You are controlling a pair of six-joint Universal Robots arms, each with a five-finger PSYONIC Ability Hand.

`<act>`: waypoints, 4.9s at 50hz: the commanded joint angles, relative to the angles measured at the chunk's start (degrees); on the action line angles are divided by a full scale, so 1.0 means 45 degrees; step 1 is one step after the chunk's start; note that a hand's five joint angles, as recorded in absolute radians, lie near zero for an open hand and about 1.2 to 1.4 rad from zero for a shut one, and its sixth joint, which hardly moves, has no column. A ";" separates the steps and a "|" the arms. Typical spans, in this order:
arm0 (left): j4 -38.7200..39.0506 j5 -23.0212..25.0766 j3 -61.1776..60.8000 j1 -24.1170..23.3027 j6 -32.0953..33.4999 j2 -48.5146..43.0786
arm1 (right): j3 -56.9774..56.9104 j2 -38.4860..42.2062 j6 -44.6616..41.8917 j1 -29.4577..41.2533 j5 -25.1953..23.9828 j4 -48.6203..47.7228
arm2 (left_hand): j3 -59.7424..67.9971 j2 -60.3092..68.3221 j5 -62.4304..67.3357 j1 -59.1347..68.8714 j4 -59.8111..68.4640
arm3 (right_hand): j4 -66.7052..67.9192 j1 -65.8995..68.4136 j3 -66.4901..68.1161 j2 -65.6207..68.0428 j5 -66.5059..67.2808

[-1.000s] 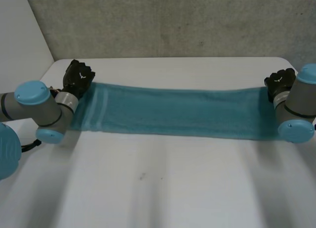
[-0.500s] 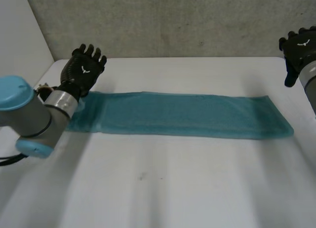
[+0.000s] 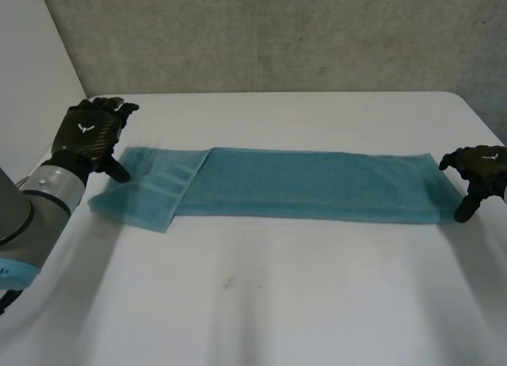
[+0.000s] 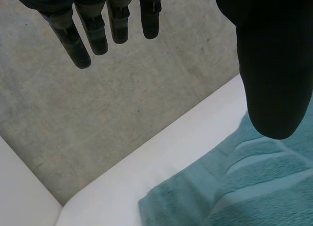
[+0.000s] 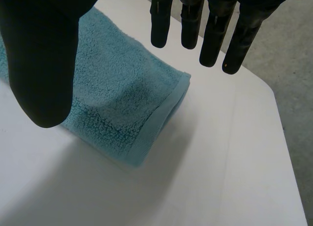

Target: Fold the laundry

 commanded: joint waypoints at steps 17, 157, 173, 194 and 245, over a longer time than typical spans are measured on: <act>-0.1031 0.0254 -0.0712 0.1590 0.5644 -0.1516 | 0.0369 0.0148 -0.0088 0.0170 0.0076 -0.0360 | 0.0432 0.0543 0.0281 0.0563 0.0485 | 0.0814 0.1460 0.0843 0.1084 0.0843; -0.2633 0.2833 0.1085 -0.0206 0.4276 -0.2843 | 0.0916 0.0714 -0.0909 0.0366 0.0349 -0.0459 | 0.9179 0.9290 0.9028 0.9310 0.9232 | 0.0403 0.1049 0.0432 0.0673 0.0431; -0.0797 0.2109 0.1065 -0.0206 0.4961 -0.3742 | 0.0936 0.0773 -0.0909 0.0366 0.0349 -0.0459 | 0.8918 0.9029 0.8767 0.9049 0.8971 | 0.0440 0.1086 0.0469 0.0710 0.0468; -0.0503 0.1856 0.1593 -0.0206 0.4942 -0.4329 | 0.1033 0.0870 -0.1338 0.0463 0.0525 -0.0439 | 1.5118 1.5228 1.4967 1.5249 1.5170 | 0.0441 0.1087 0.0469 0.0710 0.0469; -0.0737 0.1523 0.5421 0.0849 0.2774 -0.4972 | 0.1131 0.0949 -0.1338 0.0698 0.0525 -0.0342 | 0.3271 0.3382 0.3120 0.3403 0.3324 | 0.0478 0.1124 0.0507 0.0748 0.0506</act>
